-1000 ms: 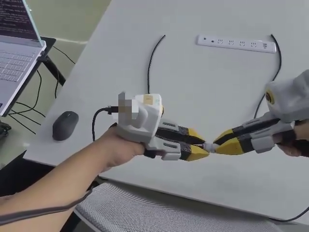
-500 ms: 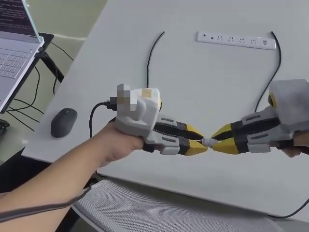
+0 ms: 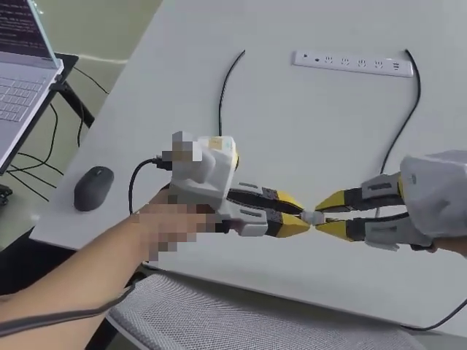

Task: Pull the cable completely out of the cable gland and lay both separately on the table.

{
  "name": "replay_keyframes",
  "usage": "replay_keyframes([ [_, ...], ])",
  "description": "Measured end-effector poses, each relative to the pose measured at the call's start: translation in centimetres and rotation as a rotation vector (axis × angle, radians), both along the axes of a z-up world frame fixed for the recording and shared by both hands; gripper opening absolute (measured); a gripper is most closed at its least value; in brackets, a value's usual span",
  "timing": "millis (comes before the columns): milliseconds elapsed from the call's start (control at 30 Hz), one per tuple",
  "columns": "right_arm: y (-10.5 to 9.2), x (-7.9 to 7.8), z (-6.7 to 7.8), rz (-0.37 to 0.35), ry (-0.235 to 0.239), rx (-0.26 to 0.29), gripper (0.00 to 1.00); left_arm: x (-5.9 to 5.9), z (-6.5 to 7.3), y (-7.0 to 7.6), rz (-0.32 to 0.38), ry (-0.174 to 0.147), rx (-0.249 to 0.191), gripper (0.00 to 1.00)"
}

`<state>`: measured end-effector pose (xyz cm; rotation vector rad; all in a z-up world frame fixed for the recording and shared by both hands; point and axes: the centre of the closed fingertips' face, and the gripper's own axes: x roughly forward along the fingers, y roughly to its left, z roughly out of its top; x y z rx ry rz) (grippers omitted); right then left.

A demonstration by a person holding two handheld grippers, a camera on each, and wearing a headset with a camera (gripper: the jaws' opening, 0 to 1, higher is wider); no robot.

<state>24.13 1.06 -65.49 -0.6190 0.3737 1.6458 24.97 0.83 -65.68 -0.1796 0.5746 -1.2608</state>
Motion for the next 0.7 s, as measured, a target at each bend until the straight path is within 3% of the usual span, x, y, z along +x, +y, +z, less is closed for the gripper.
replay_keyframes([
  [400, -0.3, 0.1, -0.2, -0.046, 0.034, -0.001, 0.08, -0.2, 0.0, -0.3, -0.013, -0.026, 0.018, 0.15],
  [467, -0.3, 0.5, -0.2, -0.099, 0.095, 0.005, 0.1, -0.1, 0.1, -0.4, -0.014, -0.032, 0.017, 0.15],
  [500, -0.2, 0.6, 0.2, -0.137, 0.146, 0.046, 0.13, -0.1, 0.1, -0.4, -0.012, -0.036, 0.016, 0.15],
  [567, -0.7, 1.4, 0.5, -0.206, 0.149, 0.066, 0.16, 0.1, 0.3, -0.3, -0.014, -0.067, 0.019, 0.15],
  [600, -0.8, 1.6, 0.6, -0.222, 0.155, 0.07, 0.17, 0.1, 0.3, -0.3, -0.014, -0.07, 0.02, 0.15],
  [667, -1.1, 2.3, 1.9, -0.316, 0.21, 0.147, 0.18, 0.3, 0.5, -0.1, -0.01, -0.069, 0.018, 0.15],
  [700, -1.5, 2.6, 2.0, -0.352, 0.213, 0.144, 0.18, 0.4, 0.7, 0.0, -0.005, -0.078, 0.018, 0.15],
])
